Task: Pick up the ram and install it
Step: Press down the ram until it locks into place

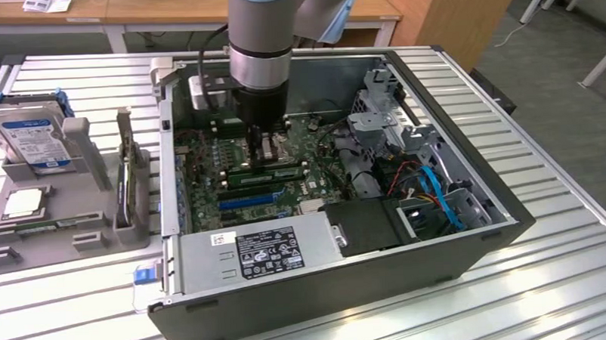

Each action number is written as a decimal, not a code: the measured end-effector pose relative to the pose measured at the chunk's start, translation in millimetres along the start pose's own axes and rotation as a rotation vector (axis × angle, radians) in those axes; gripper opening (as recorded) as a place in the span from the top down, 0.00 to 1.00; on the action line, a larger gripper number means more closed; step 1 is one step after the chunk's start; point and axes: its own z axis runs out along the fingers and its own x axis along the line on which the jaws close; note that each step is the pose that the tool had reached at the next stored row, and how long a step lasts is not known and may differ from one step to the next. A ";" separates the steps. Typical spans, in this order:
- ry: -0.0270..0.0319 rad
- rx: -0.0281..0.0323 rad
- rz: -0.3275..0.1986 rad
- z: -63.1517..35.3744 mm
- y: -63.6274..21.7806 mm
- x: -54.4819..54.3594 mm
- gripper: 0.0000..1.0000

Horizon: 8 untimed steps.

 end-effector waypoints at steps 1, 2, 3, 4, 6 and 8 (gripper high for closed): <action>0.0001 0.0000 0.000 0.0 2.3 0.0 0.89; 0.0001 0.0000 0.000 0.0 4.6 -0.1 0.89; 0.0002 0.0000 0.000 0.0 7.3 -0.2 0.89; 0.0004 0.0000 0.000 0.0 9.9 -0.2 0.89; 0.0007 0.0000 0.000 0.0 15.2 -0.3 0.89; 0.0011 0.0000 0.000 0.0 20.8 -0.5 0.89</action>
